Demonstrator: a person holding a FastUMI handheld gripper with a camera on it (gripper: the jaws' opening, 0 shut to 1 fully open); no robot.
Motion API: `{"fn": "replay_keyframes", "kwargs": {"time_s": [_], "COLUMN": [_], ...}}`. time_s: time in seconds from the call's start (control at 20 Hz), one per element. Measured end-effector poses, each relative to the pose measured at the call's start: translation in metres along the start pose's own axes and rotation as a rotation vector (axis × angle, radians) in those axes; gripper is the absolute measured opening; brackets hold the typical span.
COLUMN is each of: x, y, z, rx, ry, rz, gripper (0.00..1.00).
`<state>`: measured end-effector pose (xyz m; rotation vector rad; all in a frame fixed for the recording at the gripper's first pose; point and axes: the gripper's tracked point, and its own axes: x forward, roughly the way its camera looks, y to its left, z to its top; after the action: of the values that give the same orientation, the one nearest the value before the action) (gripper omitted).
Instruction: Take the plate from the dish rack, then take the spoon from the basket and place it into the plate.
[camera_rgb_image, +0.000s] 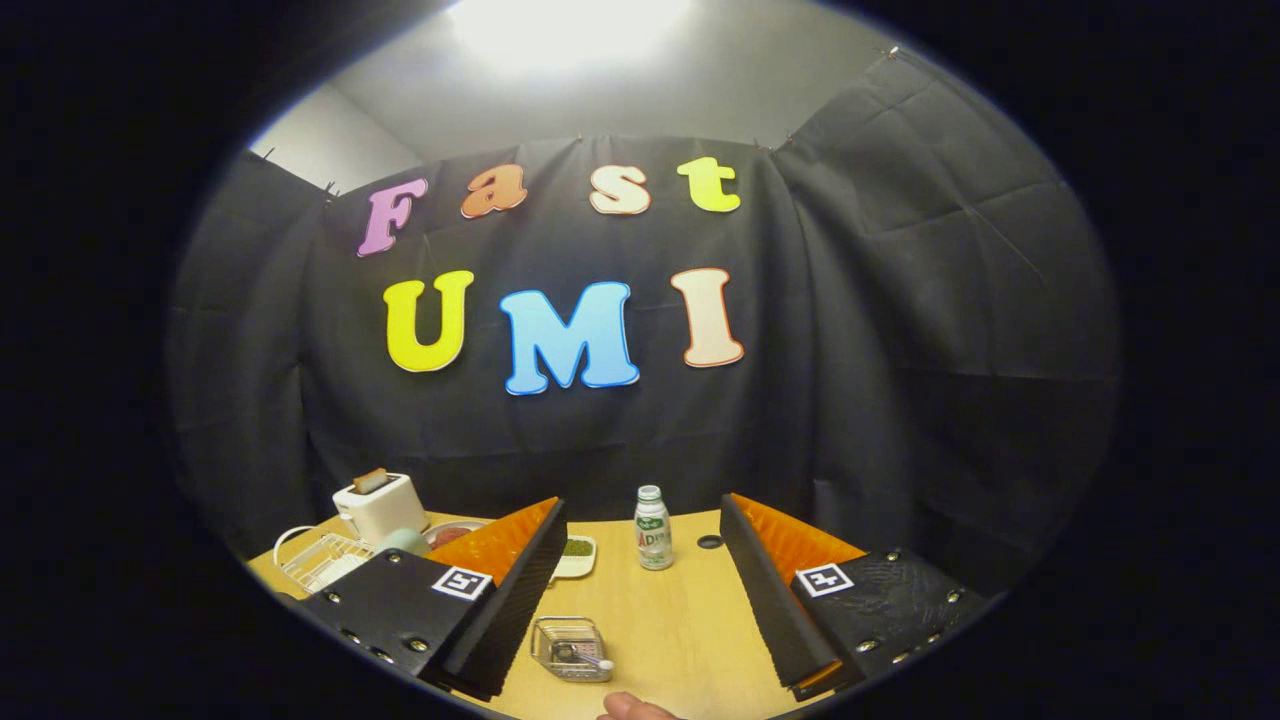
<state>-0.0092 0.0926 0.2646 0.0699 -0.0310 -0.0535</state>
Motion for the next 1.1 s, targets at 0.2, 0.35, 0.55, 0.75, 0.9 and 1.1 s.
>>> {"fn": "replay_keyframes", "kwargs": {"time_s": [0.2, 0.35, 0.55, 0.75, 0.9, 1.1], "x": [0.008, 0.020, 0.036, 0.050, 0.063, 0.074], "y": [0.043, 0.073, 0.119, 0.161, 0.184, 0.212], "z": [0.020, 0.028, 0.025, 0.014, -0.004, -0.034], "rx": [-0.009, 0.001, 0.003, 0.018, 0.012, -0.014], "ry": [0.001, 0.011, 0.055, 0.113, 0.166, 0.285], "rz": [0.060, 0.120, 0.269, 0.368, 0.361, 0.331], "gripper": [0.95, 0.95, 0.95, 0.95, 0.95, 0.95]}}
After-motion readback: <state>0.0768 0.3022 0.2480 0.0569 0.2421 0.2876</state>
